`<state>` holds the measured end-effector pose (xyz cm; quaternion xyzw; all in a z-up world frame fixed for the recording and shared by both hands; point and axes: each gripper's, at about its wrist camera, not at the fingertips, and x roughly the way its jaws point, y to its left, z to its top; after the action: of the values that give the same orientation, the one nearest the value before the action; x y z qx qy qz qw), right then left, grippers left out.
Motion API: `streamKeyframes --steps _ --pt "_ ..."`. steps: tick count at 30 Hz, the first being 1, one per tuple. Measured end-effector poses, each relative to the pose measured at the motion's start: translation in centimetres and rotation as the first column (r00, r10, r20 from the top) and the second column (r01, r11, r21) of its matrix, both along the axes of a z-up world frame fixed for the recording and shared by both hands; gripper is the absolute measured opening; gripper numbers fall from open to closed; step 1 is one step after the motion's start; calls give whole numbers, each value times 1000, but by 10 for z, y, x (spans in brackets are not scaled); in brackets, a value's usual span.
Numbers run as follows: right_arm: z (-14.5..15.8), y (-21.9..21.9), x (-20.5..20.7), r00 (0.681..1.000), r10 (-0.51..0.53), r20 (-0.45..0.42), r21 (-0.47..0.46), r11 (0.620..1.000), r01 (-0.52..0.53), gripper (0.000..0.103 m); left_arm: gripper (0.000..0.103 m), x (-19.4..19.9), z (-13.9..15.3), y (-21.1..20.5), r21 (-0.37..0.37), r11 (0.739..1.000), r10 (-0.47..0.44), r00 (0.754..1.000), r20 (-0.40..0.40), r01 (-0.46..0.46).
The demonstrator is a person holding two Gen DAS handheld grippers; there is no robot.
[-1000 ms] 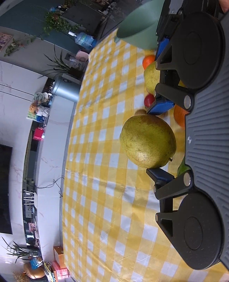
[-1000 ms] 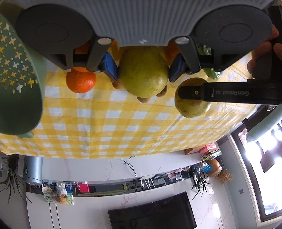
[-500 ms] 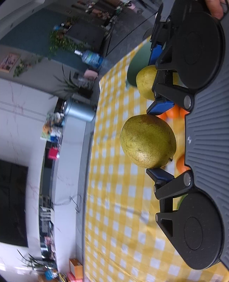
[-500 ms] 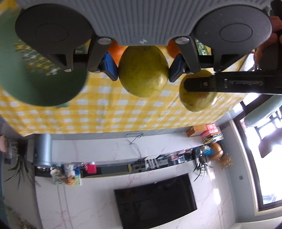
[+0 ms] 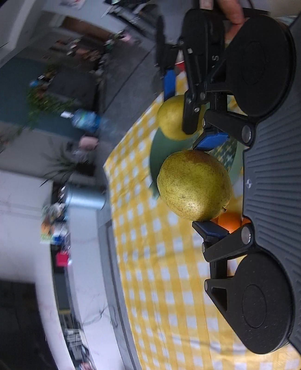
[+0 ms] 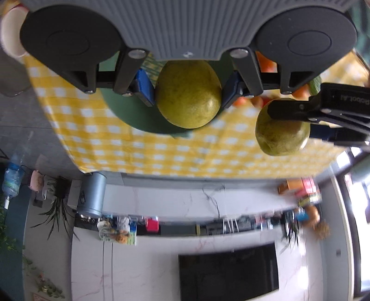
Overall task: Organize fruits
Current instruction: 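Carry both pears into the green colander and open both grippers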
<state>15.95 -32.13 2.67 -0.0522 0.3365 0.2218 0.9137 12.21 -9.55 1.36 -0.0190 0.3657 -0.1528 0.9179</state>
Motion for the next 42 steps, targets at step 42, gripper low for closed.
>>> streamKeyframes --steps 42 --pt "-75 -3 73 863 354 -361 -199 875 -442 61 75 69 -75 -82 266 873 -298 880 -371 408"
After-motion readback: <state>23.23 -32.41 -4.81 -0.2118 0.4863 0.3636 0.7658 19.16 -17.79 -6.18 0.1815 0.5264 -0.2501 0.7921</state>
